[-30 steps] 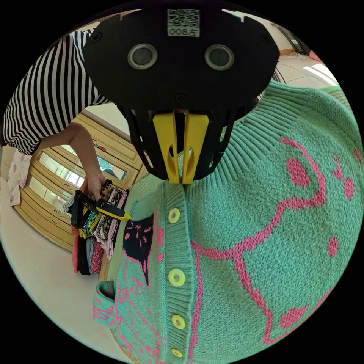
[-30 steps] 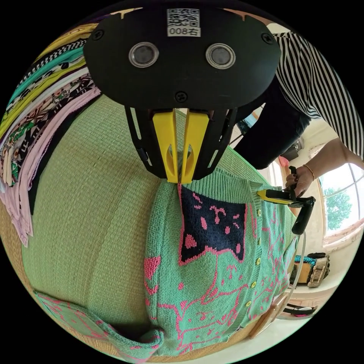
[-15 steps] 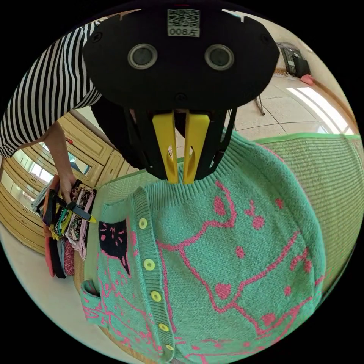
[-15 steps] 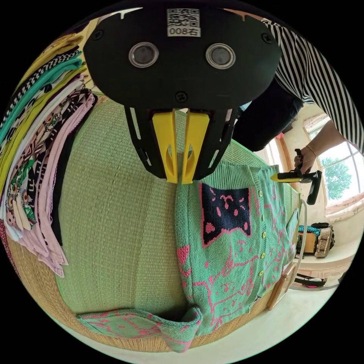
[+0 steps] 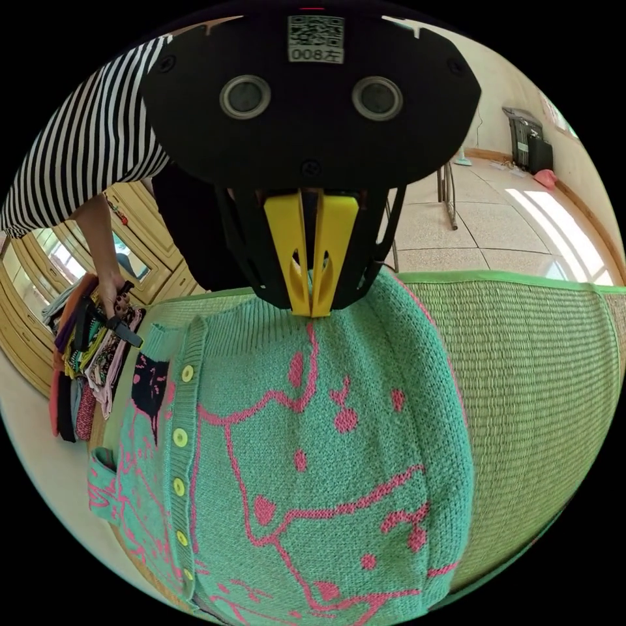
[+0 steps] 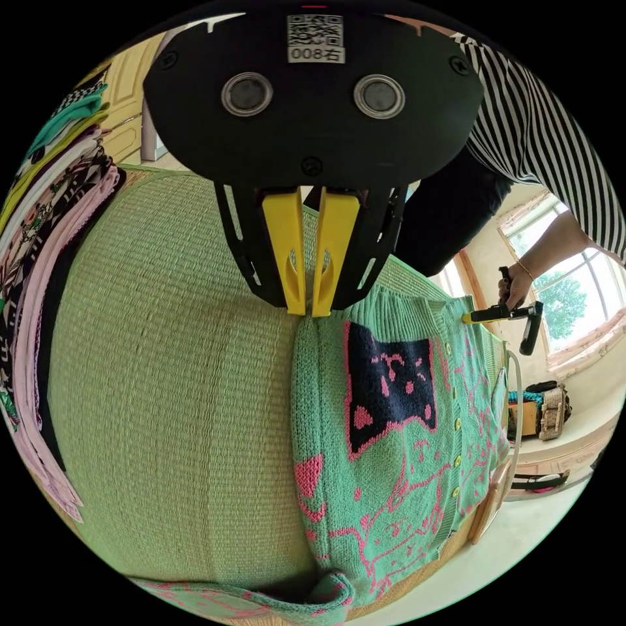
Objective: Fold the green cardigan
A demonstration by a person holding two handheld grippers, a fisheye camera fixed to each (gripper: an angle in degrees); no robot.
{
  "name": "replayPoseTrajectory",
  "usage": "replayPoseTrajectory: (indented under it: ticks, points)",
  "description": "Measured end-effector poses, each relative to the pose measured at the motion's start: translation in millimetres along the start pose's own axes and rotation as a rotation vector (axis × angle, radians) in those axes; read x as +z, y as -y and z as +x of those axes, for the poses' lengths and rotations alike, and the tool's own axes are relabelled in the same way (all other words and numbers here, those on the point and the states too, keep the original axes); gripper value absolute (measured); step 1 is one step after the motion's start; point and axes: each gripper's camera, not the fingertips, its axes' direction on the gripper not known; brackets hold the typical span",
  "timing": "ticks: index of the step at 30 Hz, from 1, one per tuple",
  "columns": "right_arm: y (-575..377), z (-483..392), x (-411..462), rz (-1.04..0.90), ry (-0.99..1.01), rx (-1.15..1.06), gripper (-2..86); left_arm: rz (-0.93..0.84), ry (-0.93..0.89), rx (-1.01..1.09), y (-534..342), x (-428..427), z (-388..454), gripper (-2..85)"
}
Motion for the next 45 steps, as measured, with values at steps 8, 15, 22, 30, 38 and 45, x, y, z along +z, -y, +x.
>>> replayPoseTrajectory:
  ticks: [8,15,22,30,38,45]
  points:
    - [18.8,56.6,-92.9,0.274,0.044,0.052,2.5,0.163,-0.163,0.294,46.4,-45.6,97.9,0.8]
    - [127.2,107.0,-194.2,0.568,-0.204,0.051,5.8,0.298,-0.295,0.749,153.4,-80.3,250.5,4.7]
    - [187.3,175.9,-235.9,0.654,-0.147,0.177,8.4,0.421,-0.228,1.013,239.6,-99.0,415.1,8.3]
    - [211.4,206.5,-228.6,0.631,-0.1,0.191,7.6,0.375,0.04,1.048,323.7,-80.3,535.8,10.3]
    - [193.3,219.1,-223.3,0.7,-0.032,0.195,6.4,0.24,0.331,0.968,386.5,-37.1,607.5,8.0]
    - [165.9,223.3,-229.6,0.752,0.08,0.152,4.0,0.262,0.335,1.053,368.8,-61.4,625.6,3.0]
